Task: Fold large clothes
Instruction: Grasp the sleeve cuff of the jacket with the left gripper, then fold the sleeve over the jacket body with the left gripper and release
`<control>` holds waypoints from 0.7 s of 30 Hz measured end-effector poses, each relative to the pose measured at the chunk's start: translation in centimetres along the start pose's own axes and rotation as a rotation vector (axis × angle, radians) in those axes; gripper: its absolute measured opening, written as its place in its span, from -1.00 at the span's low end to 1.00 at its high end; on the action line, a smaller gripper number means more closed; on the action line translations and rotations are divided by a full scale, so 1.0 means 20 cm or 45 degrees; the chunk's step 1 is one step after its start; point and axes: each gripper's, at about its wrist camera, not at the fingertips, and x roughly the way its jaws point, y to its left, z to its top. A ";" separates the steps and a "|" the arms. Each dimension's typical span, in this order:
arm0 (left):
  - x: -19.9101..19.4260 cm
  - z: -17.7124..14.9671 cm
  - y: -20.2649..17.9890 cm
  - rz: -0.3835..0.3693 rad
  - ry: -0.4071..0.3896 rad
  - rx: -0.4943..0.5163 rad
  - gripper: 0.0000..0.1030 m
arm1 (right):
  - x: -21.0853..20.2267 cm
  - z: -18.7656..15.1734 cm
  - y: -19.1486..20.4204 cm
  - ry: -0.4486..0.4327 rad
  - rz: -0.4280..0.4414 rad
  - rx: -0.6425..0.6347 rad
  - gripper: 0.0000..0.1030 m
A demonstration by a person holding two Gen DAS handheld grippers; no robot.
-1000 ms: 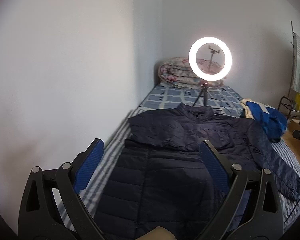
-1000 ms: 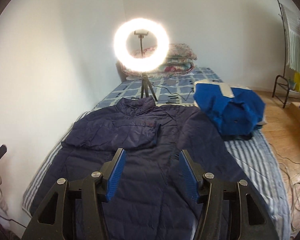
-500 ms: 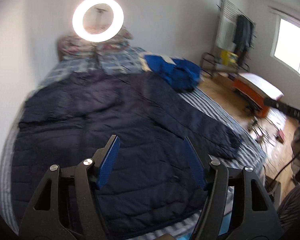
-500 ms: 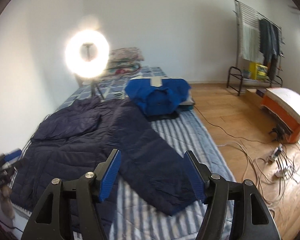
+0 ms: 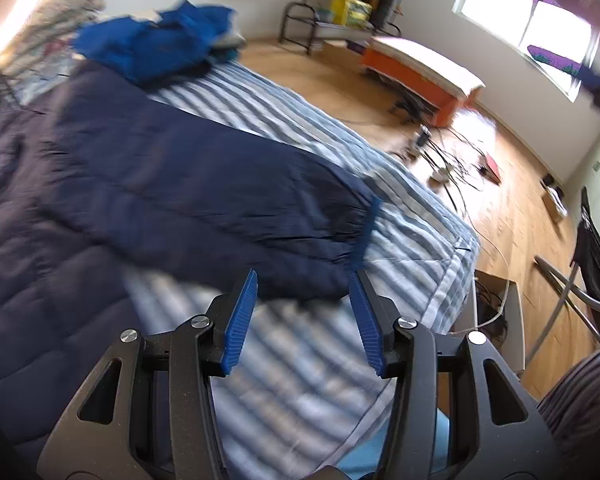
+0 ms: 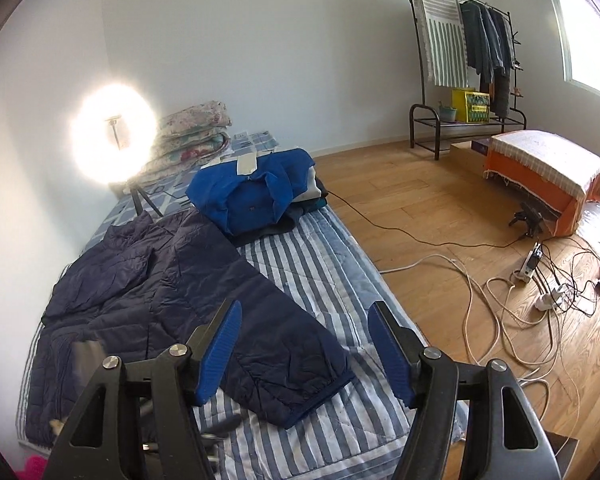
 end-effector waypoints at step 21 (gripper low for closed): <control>0.33 0.10 -0.01 0.093 0.171 -0.059 -0.83 | -0.03 0.08 -0.09 -0.076 0.074 0.194 0.33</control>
